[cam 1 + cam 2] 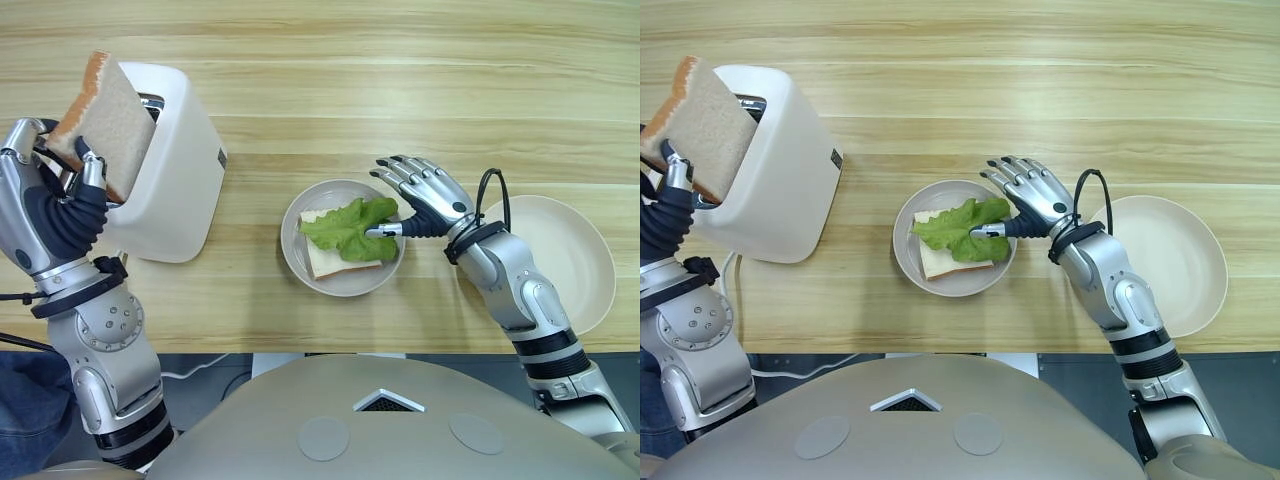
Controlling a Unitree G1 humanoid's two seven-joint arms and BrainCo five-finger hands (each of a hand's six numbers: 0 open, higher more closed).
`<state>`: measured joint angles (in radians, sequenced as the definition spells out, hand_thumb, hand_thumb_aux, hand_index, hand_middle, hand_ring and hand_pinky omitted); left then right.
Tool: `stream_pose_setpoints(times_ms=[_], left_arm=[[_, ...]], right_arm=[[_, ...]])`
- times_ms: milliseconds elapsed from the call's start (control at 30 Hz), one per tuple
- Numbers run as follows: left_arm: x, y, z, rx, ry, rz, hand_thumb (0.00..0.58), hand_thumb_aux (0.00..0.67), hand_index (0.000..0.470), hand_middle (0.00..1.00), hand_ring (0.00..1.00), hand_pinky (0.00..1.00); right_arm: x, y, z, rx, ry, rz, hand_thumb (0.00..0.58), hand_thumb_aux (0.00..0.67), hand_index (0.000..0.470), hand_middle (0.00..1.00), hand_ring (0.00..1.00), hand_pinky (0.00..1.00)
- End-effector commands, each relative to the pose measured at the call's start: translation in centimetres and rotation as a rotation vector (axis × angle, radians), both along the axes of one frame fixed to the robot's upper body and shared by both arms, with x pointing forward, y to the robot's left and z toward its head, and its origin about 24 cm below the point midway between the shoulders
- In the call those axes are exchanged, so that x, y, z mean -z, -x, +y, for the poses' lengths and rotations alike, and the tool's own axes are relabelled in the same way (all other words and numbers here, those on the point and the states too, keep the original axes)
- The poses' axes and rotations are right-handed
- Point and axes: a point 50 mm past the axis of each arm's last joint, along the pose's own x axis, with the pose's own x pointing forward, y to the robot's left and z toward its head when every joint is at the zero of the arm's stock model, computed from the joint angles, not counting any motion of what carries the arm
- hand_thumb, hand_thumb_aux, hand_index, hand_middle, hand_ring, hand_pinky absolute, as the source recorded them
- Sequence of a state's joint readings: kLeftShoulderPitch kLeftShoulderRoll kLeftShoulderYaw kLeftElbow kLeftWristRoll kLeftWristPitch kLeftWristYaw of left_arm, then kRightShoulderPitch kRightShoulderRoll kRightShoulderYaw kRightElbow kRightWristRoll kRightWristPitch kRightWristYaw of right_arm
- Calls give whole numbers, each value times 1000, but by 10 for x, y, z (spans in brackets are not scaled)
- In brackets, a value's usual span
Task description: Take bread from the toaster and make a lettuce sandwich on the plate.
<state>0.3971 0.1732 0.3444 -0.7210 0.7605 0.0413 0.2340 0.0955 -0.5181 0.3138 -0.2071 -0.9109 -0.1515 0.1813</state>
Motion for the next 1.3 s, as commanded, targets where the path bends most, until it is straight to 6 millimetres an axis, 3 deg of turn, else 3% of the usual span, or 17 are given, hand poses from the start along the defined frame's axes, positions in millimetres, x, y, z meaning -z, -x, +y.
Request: stream_pose_setpoints(times_ms=[33,167,267,367,433,467,533,567,633,733,767,1100,1300], left_arm=[[-29,-2,0,18,-12,-201,580,670,470,1000,1000,1000],[-66,6,-1,11,-80,-404,580,670,470,1000,1000,1000],[-80,5,-9,78,-47,-474,580,670,470,1000,1000,1000],[-76,-9,-28,268,105,-415,580,670,470,1000,1000,1000],[-59,-25,-45,437,292,-286,580,670,470,1000,1000,1000],[-48,-32,-53,506,377,-212,580,670,470,1000,1000,1000],[-28,-40,-68,612,505,-84,580,670,470,1000,1000,1000],[-18,-42,-75,652,556,-29,580,670,470,1000,1000,1000],[-1,-43,-92,732,606,76,580,670,470,1000,1000,1000],[12,-41,-106,775,635,138,580,670,470,1000,1000,1000],[15,-41,-107,773,637,147,580,670,470,1000,1000,1000],[34,-43,-109,737,639,200,580,670,470,1000,1000,1000],[38,-44,-111,729,642,210,580,670,470,1000,1000,1000]], right_arm=[[-3,5,-4,-18,-10,4,0,0,0,0,0,0],[0,12,-10,-74,82,9,0,0,0,0,0,0],[1,17,-7,-115,102,-4,0,0,0,0,0,0],[6,22,-1,-174,130,-12,0,0,0,0,0,0],[9,23,0,-192,147,-20,0,0,0,0,0,0],[11,23,0,-198,154,-22,100,60,42,0,0,0],[14,21,2,-208,158,-31,160,100,70,0,0,0],[15,20,4,-214,157,-37,244,160,112,0,0,0],[17,18,7,-224,159,-57,436,336,236,0,0,0],[16,14,10,-226,151,-96,575,610,428,0,0,0],[15,12,10,-225,146,-108,580,670,470,0,0,0],[12,14,13,-233,109,-110,580,670,470,0,0,0],[-10,16,20,-218,26,-157,580,670,470,0,0,0]])
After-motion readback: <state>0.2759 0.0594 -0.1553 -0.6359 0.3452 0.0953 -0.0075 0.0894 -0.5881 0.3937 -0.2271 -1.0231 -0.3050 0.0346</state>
